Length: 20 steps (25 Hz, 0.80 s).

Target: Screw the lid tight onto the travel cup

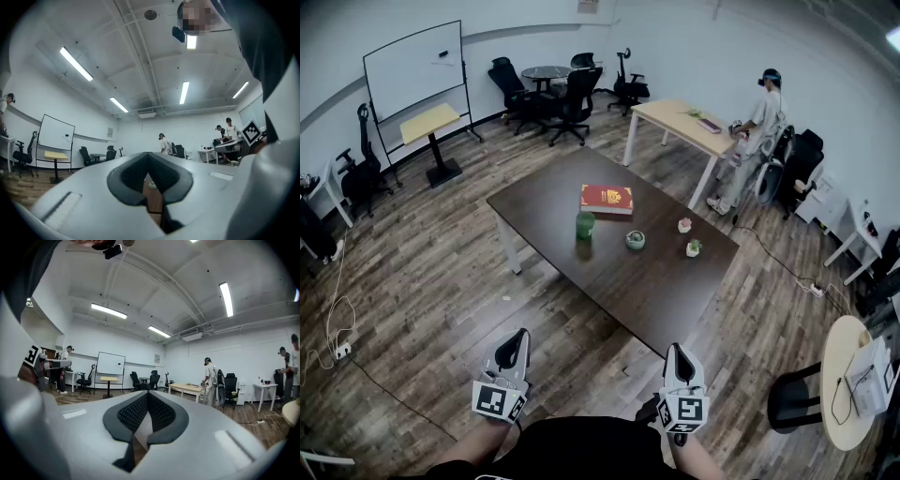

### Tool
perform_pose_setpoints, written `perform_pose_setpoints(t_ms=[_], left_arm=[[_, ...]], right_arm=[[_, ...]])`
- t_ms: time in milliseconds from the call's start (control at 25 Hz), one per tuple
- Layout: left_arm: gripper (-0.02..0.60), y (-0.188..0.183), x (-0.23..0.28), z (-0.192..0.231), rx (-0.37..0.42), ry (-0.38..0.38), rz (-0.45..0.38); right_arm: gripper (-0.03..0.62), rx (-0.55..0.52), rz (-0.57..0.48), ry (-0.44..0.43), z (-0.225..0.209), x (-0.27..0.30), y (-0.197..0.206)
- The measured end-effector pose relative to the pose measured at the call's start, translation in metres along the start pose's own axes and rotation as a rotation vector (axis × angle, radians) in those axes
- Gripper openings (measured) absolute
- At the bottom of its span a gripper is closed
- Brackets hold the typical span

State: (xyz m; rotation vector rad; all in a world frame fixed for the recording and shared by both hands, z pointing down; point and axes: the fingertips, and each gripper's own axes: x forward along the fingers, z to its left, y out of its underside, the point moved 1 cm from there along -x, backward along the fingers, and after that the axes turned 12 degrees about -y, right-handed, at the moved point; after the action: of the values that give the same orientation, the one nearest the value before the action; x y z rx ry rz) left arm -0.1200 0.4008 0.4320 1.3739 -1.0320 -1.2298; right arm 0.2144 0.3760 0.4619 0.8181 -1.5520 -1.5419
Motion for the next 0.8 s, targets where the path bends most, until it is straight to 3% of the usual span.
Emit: perform_pose_setpoints(t_ms=[320,800], left_arm=[[0.000,0.003,0.001,-0.005,0.004,-0.004,0.004],[0.000,0.000,0.007,-0.017,-0.020,-0.022,0.009]], right_arm=[[0.008,-0.004,-0.009,-0.006,-0.006,0.000,0.002],[0.009,0.085,-0.148,-0.006,-0.030,0.006,-0.026]])
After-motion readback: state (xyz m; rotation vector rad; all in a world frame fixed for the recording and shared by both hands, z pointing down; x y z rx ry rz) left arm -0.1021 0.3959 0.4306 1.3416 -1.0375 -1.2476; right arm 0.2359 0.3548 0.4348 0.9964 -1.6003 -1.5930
